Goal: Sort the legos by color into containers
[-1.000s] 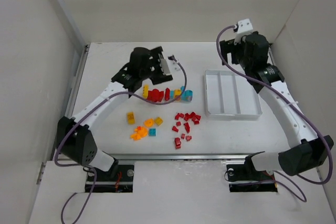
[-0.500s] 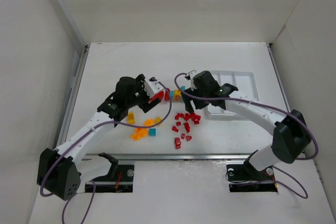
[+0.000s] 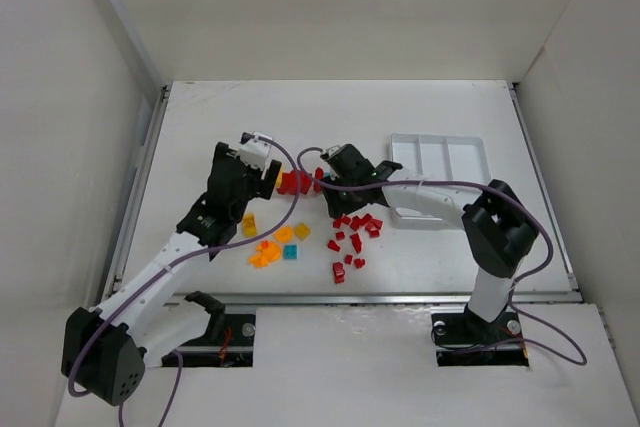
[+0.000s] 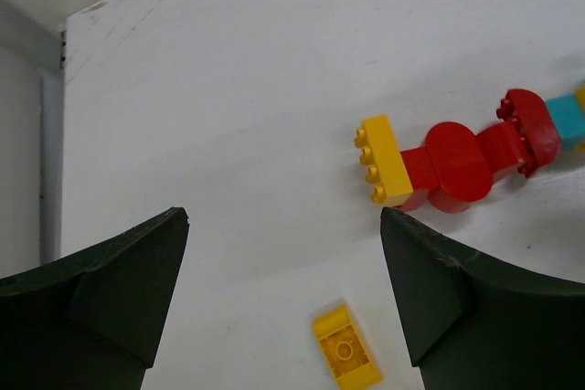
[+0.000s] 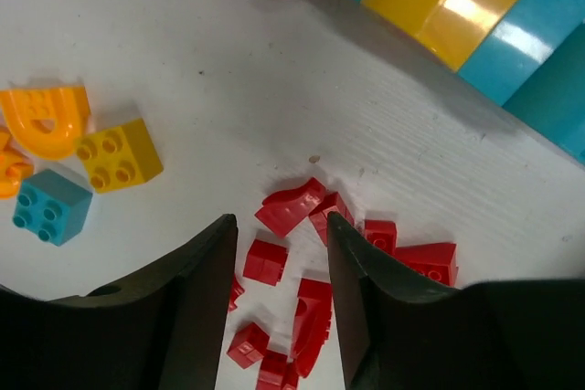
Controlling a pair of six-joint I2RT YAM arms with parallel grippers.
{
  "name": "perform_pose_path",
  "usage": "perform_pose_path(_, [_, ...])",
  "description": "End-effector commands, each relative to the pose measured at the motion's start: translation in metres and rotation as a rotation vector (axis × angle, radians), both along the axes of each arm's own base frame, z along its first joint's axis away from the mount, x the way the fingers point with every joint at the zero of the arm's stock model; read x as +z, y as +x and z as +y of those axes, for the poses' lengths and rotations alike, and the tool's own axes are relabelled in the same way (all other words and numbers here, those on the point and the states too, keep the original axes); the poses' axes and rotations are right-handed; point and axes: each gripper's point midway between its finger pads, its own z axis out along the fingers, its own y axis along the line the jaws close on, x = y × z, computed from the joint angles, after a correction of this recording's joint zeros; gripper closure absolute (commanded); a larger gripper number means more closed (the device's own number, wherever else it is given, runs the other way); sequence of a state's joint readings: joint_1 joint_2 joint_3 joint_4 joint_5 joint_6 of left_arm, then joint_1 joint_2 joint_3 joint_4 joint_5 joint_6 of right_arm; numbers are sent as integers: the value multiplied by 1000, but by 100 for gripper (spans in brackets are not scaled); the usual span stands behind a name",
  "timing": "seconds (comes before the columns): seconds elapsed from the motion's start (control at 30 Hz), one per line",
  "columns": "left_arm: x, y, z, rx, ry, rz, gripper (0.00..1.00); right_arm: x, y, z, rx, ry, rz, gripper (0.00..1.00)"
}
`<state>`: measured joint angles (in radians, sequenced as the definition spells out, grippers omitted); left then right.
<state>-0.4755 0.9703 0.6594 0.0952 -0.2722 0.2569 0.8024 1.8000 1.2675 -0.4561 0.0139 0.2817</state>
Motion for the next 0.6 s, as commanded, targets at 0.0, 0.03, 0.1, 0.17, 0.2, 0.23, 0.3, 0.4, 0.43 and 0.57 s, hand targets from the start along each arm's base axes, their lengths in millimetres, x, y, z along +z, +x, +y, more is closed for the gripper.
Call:
perform_pose_path(0.0, [25,0,19,128,-69,-99,16,24,6,16,-92,88,-1,51])
perform_pose_path(0.03, [20,-1,20,140,-72,-91,16,20,2,10,-116,65,24,51])
perform_pose_path(0.1, [22,-4,17,149,-97,-106,16,9,-6,13,-158,49,81,55])
perform_pose_path(0.17, [27,-5,13,155,-124,-124,16,2,-13,12,-187,24,127,57])
perform_pose_path(0.2, [27,-7,6,135,-134,-122,16,-2,-15,16,-212,19,139,57])
perform_pose_path(0.23, [27,-9,2,123,-135,-121,16,-3,-17,15,-226,16,151,57])
perform_pose_path(0.3, [24,-14,-1,109,-134,-121,16,-11,-19,18,-260,4,172,58])
perform_pose_path(0.4, [20,-19,-7,87,-128,-127,15,-15,-19,12,-317,-23,183,62])
perform_pose_path(0.43, [23,-19,-10,85,-133,-137,15,-15,-19,10,-344,-25,189,63])
perform_pose_path(0.57, [25,-20,-15,78,-149,-143,14,-18,-22,2,-394,-62,184,53])
